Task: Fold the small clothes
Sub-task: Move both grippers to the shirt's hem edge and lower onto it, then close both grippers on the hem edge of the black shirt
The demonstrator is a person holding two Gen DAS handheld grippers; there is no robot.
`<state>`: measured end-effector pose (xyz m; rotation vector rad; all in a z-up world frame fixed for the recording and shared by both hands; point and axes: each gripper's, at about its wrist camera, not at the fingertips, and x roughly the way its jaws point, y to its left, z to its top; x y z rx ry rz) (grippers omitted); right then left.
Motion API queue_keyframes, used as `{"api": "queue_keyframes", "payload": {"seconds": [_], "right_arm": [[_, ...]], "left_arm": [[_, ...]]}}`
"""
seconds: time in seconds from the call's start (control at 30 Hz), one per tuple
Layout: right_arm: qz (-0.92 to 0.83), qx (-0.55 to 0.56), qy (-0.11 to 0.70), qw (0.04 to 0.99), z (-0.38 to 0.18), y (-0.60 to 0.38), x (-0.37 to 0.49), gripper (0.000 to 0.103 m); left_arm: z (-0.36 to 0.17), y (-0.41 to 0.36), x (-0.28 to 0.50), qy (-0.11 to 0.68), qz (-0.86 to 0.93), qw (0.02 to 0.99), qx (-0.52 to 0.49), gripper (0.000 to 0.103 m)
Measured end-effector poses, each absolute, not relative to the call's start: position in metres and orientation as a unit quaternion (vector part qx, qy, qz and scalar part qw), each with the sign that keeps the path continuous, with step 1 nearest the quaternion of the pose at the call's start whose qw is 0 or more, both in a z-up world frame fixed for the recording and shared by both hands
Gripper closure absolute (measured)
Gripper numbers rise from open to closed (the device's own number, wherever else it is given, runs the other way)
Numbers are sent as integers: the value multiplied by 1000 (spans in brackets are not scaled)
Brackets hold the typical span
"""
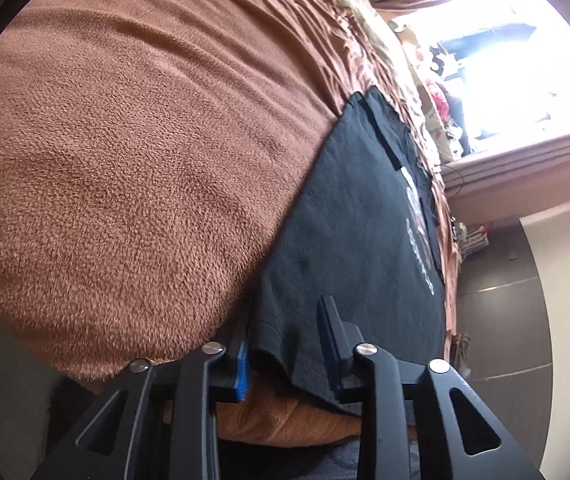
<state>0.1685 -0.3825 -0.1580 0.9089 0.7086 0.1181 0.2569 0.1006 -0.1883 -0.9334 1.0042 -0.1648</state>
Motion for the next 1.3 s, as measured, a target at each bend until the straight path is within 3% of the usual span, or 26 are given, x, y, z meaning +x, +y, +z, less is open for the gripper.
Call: {"api": "queue_keyframes", "payload": {"seconds": [0.1, 0.13, 0.23, 0.27, 0.77, 1.3], "right_arm": [[48, 426, 338, 838, -156, -380, 170, 74], [41, 426, 341, 837, -155, -381, 170, 80], [25, 432, 350, 831, -153, -380, 172, 98], [22, 433, 351, 830, -150, -380, 172, 101], [69, 390, 286, 873, -69, -352, 134, 103], [105, 399, 253, 875, -58, -371, 88, 103]], "left_arm": [[-188, 98, 265, 465, -75, 769, -432, 76], [-189, 96, 268, 465, -73, 770, -430, 78], [-192, 96, 273, 464, -68, 772, -429, 97], [-194, 98, 273, 462, -70, 770, -435, 99], [-150, 117, 262, 380, -132, 791, -461, 100], [-104, 145, 217, 308, -184, 787, -501, 101]]}}
